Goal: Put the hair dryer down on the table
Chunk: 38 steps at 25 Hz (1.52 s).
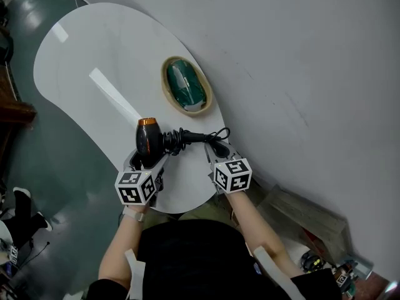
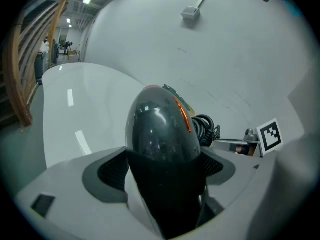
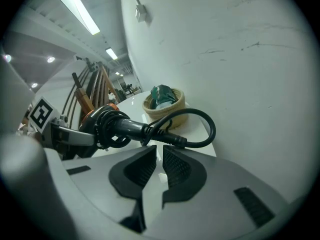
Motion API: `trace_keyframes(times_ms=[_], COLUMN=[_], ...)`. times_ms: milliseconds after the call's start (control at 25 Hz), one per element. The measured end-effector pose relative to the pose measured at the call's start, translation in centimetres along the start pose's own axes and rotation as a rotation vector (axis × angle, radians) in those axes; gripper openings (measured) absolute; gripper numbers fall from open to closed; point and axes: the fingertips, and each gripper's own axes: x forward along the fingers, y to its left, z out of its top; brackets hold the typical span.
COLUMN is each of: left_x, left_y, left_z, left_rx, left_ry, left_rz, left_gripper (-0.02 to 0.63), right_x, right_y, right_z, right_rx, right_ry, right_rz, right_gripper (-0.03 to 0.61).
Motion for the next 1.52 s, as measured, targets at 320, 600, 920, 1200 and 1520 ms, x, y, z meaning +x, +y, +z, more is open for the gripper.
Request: trace_keyframes(times_ms=[320,600,920,1200,1520], left_x=[1.8,2.6,3.1,3.4,3.6], left_y=[1.6,2.8,3.2,3.2,3.3], left_z=[-0.9,-1.6,-2.0,-2.2,-2.2], left_rx=[-0.062,-0.071,-0.11,-0.035,0.022], left_ry=[0.059,0.092,0.099,0.131,0.159], left_rz=[0.043,0.082,0.069,0.062,0.066], left_gripper=[0.426,0.423,0.422,0.422,0.436], right_x=[2.6,3.1,2.2,0.7,-1.0], right_y=[-0.7,-0.2,-0.2,0.3,1.4], right_z=[-0.8,-1.3,-1.7,-2.3,-2.7], right_rx=[-0.004,0.0,0.016,0.032,0.061], right_ry=[0.073,0.089,0.088,0.085,0.058], right_rz=[0.02,0.029,0.012,-0.013,-0.056], right_gripper=[0.035,0.035,0.035,0.035,0.035])
